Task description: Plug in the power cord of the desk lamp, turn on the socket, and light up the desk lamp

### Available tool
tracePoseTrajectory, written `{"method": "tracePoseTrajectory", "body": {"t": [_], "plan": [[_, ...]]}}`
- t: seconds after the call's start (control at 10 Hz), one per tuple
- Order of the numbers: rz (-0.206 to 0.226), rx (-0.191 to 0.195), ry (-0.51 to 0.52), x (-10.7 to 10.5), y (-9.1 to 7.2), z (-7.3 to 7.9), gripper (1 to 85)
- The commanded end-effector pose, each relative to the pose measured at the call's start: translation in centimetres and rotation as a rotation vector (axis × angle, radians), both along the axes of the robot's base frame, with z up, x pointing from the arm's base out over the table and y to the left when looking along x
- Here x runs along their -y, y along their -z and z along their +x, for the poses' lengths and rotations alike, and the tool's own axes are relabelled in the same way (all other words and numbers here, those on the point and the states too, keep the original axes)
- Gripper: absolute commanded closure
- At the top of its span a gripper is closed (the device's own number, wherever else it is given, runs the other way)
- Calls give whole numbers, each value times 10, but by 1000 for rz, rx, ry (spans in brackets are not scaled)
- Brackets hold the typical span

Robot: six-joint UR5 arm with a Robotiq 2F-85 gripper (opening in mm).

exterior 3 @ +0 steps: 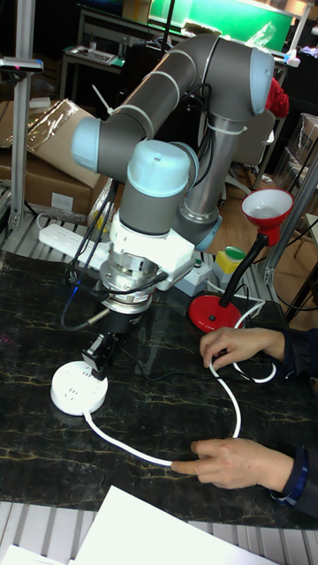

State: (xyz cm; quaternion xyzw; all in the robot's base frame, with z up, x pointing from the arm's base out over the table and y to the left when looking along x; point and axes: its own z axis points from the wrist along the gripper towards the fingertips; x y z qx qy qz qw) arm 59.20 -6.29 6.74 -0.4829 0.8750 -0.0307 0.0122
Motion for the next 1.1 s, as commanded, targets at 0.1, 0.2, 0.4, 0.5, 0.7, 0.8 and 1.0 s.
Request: {"method": "tracePoseTrajectory", "body": {"t": [0.1, 0.2, 0.4, 0.5, 0.7, 0.8, 1.0], "plan": [[-39, 13, 81, 13, -6, 2, 847], [-29, 24, 111, 11, -6, 4, 847], [-21, 16, 120, 9, -6, 2, 847], [-10, 15, 111, 6, -6, 2, 847], [2, 13, 110, 8, -1, 13, 847], [8, 17, 117, 7, 4, 18, 847], [18, 28, 128, 4, 14, 24, 847]]}}
